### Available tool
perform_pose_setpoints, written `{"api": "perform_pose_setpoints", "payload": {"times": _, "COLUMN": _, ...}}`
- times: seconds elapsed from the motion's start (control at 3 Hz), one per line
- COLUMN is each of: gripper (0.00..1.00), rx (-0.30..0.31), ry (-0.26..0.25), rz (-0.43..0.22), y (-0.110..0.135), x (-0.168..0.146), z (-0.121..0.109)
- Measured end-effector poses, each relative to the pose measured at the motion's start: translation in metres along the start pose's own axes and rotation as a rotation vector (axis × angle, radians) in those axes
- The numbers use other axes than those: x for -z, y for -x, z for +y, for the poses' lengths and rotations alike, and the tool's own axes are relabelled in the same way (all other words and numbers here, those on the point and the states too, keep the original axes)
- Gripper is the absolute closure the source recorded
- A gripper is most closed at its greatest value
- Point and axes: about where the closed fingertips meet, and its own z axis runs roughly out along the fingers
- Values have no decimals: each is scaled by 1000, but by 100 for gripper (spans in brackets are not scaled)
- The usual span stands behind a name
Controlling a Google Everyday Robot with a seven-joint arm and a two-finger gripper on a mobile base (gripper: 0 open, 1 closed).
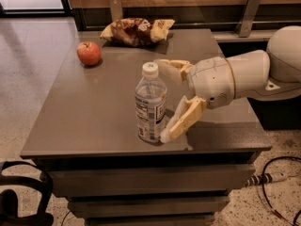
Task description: Move blue plastic bottle near brown chip bag
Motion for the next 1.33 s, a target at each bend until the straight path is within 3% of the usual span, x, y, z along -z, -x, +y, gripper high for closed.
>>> {"api": "perform_pose_setpoints", "payload": {"times": 0.33, "gripper": 18, "rx": 2, "ry": 4, "rz": 0, "y": 1, "x": -2, "z": 1}}
{"api": "perform_pose_setpoints", "payload": {"times": 1.33, "gripper": 88, "rx": 10, "ry": 15, "rz": 2, "y": 6, "x": -7, "z": 3}}
